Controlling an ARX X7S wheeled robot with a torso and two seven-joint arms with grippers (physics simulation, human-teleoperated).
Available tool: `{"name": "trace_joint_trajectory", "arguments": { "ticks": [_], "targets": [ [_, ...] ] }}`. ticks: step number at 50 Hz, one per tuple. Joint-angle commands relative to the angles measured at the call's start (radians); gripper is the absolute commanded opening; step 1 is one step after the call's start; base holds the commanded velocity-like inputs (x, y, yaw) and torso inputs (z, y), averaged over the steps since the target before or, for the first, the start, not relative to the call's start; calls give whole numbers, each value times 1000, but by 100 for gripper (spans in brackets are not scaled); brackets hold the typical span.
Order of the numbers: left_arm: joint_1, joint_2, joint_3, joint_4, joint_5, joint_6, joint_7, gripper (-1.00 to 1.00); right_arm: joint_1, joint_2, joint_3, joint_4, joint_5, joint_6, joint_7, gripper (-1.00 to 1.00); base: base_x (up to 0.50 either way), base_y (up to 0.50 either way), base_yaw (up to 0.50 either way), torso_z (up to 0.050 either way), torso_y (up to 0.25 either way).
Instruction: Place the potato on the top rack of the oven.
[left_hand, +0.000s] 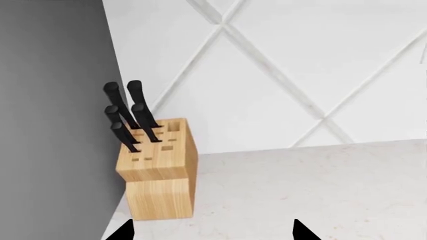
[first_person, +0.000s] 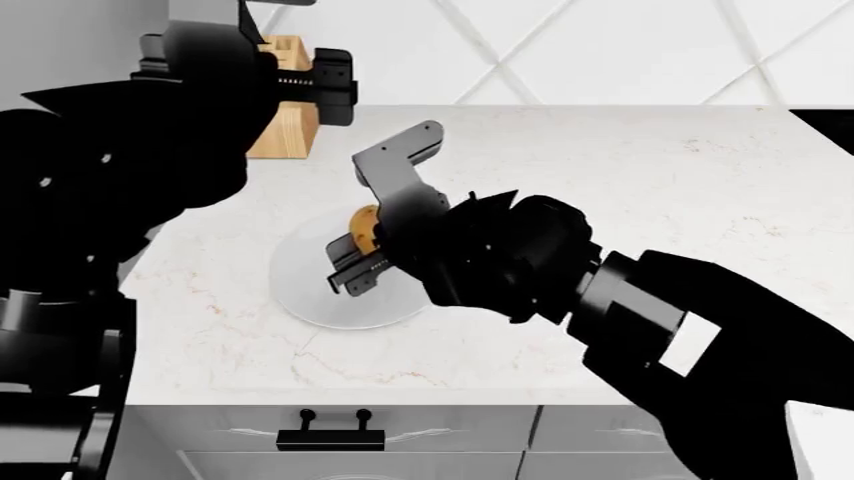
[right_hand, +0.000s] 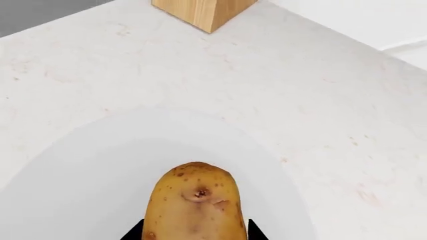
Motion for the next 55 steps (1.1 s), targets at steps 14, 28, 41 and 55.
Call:
{"name": "trace_joint_trajectory", "arguments": {
  "ticks": [14, 28, 41, 55],
  "targets": [
    [-18, 3, 13, -37, 5, 35, 33, 100, 50, 183, 68, -328, 26, -3, 231, -100, 0, 0, 0, 0, 0],
    [-16, 2, -12, 8, -29, 2, -7, 100, 97, 321, 138, -533, 82, 9, 394, -100, 0, 0, 0, 0, 0],
    [-7, 5, -13, 24, -40, 3, -17, 100, 98, 418, 192, -681, 84, -35, 450, -100, 0, 0, 0, 0, 0],
    [6, -9, -32, 59, -66, -9, -33, 100, 144, 492, 252, -773, 130, -38, 532, -100, 0, 0, 0, 0, 0]
  ]
}}
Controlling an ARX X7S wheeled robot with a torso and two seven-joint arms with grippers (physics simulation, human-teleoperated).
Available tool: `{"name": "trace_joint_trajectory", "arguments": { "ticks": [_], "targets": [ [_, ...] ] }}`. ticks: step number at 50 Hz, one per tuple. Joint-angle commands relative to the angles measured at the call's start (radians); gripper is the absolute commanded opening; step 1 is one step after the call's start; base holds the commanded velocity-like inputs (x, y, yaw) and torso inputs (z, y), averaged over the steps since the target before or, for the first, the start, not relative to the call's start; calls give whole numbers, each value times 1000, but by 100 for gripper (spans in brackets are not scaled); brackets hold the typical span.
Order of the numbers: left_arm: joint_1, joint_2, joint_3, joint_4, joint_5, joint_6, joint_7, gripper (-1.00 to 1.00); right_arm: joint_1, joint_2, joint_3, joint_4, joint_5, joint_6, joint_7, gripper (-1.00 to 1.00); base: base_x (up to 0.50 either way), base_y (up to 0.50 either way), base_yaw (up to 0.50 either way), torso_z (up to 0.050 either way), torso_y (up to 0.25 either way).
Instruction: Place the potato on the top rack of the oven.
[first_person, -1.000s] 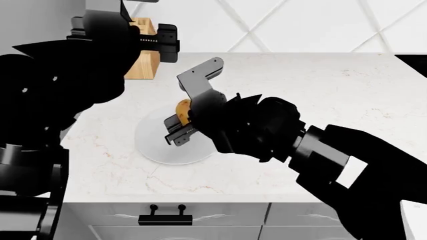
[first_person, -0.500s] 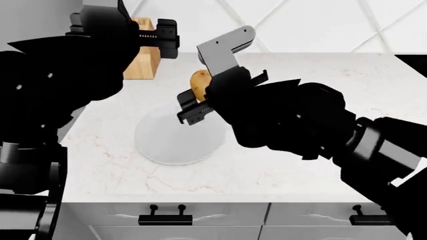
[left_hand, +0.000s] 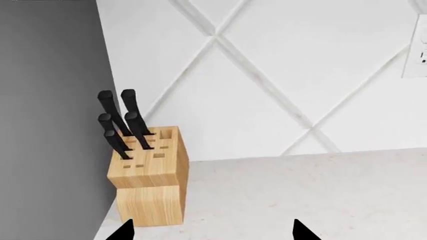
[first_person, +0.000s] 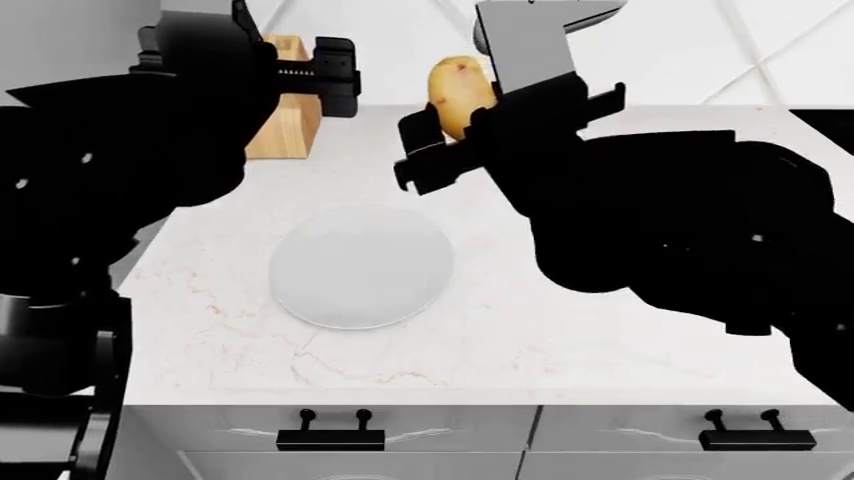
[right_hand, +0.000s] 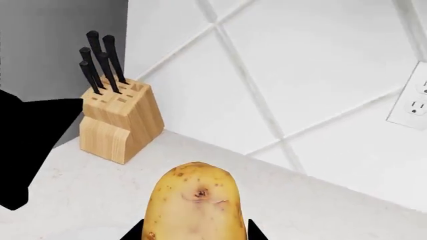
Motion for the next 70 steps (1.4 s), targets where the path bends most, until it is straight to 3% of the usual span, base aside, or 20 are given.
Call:
{"name": "trace_joint_trajectory", "arguments": {
  "ticks": [1, 70],
  "targets": [
    [9, -6, -11, 25, -19, -8, -12, 100, 35, 55, 41, -65, 20, 14, 57, -100, 0, 0, 0, 0, 0],
    [-14, -6, -5, 43, -63, -22, -45, 100, 35, 145, 77, -118, 67, 30, 121, -100, -447, 0, 0, 0, 0]
  ]
}}
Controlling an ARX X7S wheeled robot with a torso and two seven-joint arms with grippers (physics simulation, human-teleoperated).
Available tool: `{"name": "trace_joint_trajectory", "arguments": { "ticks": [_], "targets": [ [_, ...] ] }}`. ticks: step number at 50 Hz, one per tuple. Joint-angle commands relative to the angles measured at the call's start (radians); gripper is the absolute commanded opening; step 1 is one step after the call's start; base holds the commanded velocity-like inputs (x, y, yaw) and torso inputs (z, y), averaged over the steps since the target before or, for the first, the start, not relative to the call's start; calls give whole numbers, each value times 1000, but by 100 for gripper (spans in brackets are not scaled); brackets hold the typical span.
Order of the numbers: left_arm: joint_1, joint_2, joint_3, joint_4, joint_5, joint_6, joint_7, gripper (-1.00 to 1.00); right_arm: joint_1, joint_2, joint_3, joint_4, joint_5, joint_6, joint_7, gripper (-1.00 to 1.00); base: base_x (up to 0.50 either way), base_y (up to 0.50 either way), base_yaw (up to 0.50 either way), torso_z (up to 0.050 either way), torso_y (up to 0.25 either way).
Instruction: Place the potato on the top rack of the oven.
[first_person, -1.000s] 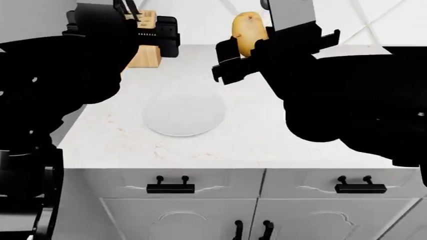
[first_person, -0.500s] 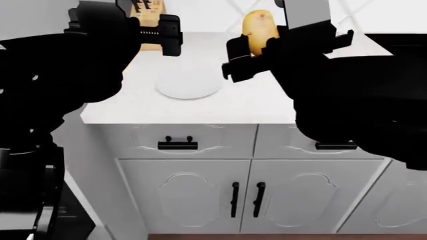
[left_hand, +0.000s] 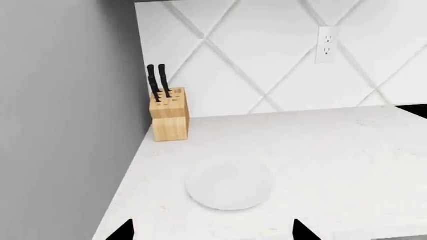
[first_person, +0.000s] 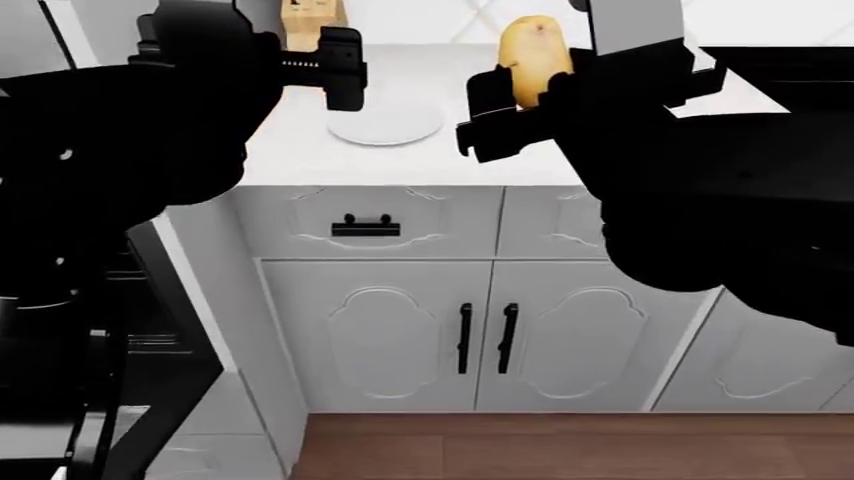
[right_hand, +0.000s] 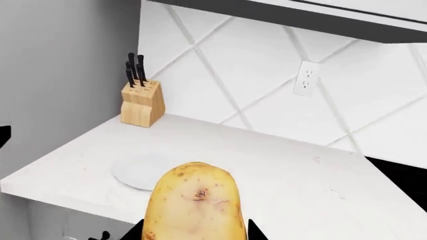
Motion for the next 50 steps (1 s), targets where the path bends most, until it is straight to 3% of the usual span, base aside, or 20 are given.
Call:
{"name": "trace_joint_trajectory", "arguments": {
  "ticks": [1, 8, 28, 43, 50],
  "targets": [
    [-1, -4, -4, 3, -8, -1, -6, 100, 5, 6, 7, -10, -5, 14, 8, -100, -469, 0, 0, 0, 0],
    [1, -5, -1, 4, -10, 1, -8, 100, -3, 7, 4, -9, -17, 10, 3, -100, -471, 0, 0, 0, 0],
    [2, -12, 1, -1, -14, 11, -8, 100, -6, -1, -4, -5, -22, 21, -6, -100, -9, 0, 0, 0, 0],
    [4, -15, 3, 1, -19, 14, -12, 100, -10, 3, 2, -10, -24, 15, -8, -100, -464, 5, 0, 0, 0],
    [2, -14, 7, 1, -21, 14, -13, 100, -10, 9, 1, -19, -27, 19, -9, -100, -60, 1, 0, 0, 0]
  ]
}}
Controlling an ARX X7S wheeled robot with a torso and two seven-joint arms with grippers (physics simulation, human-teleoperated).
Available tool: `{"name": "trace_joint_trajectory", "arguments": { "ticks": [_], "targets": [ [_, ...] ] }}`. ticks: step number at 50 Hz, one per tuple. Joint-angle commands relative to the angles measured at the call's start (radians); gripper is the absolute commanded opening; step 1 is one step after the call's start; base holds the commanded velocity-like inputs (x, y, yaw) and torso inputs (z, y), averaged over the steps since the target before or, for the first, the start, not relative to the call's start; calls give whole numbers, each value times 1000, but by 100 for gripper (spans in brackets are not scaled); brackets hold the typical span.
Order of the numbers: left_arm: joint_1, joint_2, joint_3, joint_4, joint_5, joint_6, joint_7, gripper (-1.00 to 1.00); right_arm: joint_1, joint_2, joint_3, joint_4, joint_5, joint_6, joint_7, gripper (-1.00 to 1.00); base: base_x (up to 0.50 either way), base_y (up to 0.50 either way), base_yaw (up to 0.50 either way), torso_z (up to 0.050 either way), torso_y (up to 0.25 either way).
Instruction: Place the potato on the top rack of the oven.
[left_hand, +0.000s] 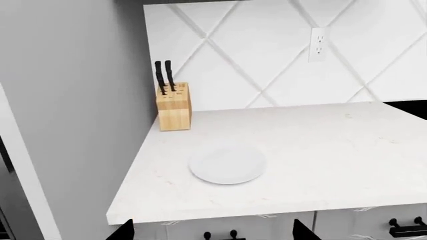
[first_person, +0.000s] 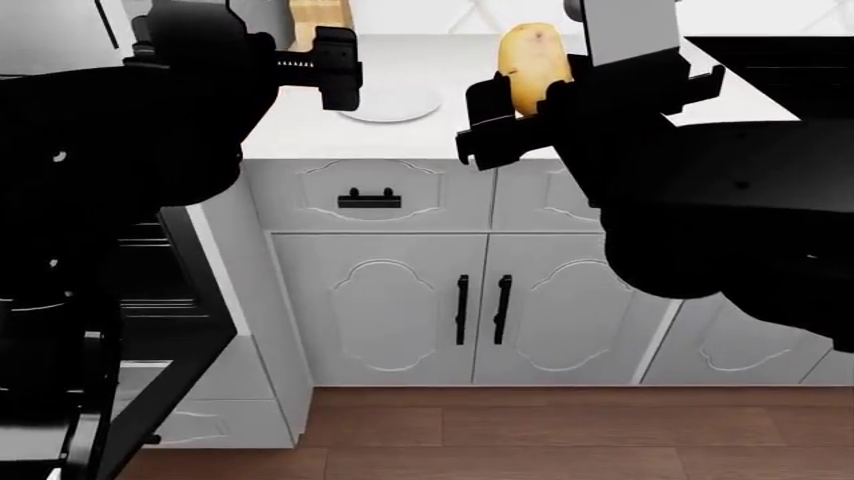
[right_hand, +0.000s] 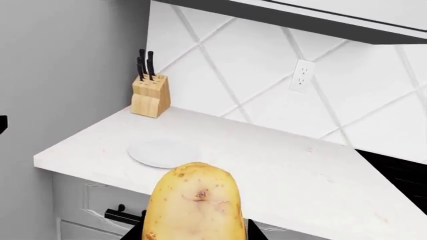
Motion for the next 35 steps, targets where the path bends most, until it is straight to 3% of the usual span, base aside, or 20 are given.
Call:
{"name": "trace_joint_trajectory", "arguments": {
  "ticks": [1, 8, 35],
  "targets": [
    [-1, 0, 5, -1, -3, 3, 0, 100, 2, 5, 2, -7, -14, 15, -4, -100, 0, 0, 0, 0, 0],
    [-5, -1, 9, -3, -2, 4, 1, 100, 6, 3, 2, -2, -11, 20, -3, -100, 0, 32, 0, 0, 0],
    [-4, -4, 15, -8, -9, 13, -1, 100, -2, 10, 7, -13, -9, 19, 1, -100, 0, 391, 0, 0, 0]
  ]
}}
